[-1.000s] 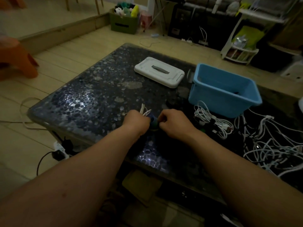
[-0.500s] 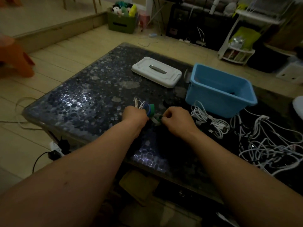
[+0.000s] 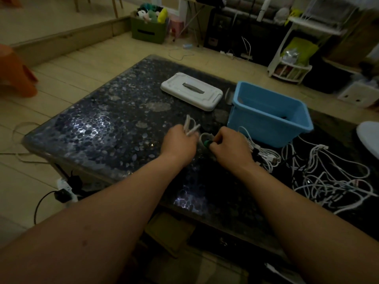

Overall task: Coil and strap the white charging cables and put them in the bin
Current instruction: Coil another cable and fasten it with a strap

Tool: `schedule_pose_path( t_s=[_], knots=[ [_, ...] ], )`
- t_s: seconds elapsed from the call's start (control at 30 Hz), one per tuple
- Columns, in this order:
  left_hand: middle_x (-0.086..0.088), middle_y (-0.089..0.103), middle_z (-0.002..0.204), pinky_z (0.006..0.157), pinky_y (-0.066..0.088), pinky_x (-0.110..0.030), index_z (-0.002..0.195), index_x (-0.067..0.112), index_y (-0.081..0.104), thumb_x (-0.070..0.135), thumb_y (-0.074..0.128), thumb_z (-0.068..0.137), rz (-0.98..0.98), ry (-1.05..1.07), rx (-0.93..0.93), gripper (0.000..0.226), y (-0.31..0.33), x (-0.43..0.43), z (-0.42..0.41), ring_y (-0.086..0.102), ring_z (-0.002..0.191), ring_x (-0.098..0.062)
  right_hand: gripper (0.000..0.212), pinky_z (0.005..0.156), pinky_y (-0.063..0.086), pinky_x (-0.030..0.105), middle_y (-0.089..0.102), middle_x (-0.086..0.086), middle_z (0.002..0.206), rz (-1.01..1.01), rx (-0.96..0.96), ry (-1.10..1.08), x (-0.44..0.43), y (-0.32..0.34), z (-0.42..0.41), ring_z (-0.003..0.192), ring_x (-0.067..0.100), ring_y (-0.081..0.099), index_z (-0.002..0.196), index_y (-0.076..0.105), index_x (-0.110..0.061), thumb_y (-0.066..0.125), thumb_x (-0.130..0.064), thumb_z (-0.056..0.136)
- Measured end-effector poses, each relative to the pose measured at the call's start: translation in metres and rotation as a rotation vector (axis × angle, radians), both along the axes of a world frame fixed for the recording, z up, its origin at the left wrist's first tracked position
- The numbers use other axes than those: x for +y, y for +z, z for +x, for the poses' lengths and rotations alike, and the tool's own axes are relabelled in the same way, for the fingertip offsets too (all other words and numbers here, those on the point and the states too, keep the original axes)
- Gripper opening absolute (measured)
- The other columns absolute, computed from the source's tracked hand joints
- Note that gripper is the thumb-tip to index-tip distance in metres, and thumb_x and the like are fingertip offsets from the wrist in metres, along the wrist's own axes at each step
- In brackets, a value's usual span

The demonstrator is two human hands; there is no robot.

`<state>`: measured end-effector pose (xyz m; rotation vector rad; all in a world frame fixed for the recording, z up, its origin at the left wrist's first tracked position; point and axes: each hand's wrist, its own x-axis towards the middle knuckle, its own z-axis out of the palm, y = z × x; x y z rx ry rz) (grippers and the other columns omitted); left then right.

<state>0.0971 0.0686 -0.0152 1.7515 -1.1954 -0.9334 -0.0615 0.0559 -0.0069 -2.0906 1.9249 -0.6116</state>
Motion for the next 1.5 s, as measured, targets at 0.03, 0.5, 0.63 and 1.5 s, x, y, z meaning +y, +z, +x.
schedule_pose_path(
  t_s=[0.03,0.5,0.63,1.5],
  knots=[
    [-0.01,0.069,0.091,0.067,0.051,-0.036,0.098,0.011,0.068,0.042,0.069,0.095,0.033,-0.041,-0.016,0.031,-0.004,0.001,-0.003,0.067,0.082,-0.029,0.017,0.067,0.046,0.036,0.062,-0.003,0.082,0.008,-0.044,0.002,0.001,0.0,0.001,0.077,0.018,0.06,0.078,0.057,-0.024,0.072,-0.023,0.085],
    [-0.017,0.073,0.106,0.082,0.062,-0.045,0.117,0.001,0.063,0.035,0.065,0.091,0.159,0.049,0.031,0.042,-0.02,-0.009,0.012,0.072,0.09,-0.032,0.017,0.072,0.063,0.047,0.075,0.004,0.077,0.065,-0.536,-0.178,0.013,0.012,-0.011,0.074,0.016,0.075,0.088,0.056,-0.014,0.071,-0.022,0.089],
    [-0.006,0.068,0.095,0.07,0.059,-0.038,0.11,0.013,0.058,0.037,0.067,0.095,-0.009,-0.021,-0.03,0.029,0.013,0.005,0.003,0.068,0.081,-0.022,0.017,0.06,0.039,0.022,0.064,-0.001,0.081,0.004,-0.301,-0.069,0.033,0.016,-0.023,0.074,0.011,0.059,0.086,0.058,-0.015,0.074,-0.021,0.088],
    [0.002,0.054,0.056,0.044,0.034,-0.025,0.082,0.016,0.059,0.025,0.059,0.1,0.107,-0.278,0.25,0.02,0.008,0.039,-0.091,0.044,0.044,-0.012,0.005,0.063,0.057,0.022,0.075,-0.002,0.076,0.265,-1.431,-0.272,0.068,0.019,-0.079,0.071,0.01,0.071,0.093,0.07,-0.013,0.073,-0.009,0.095]
  ],
)
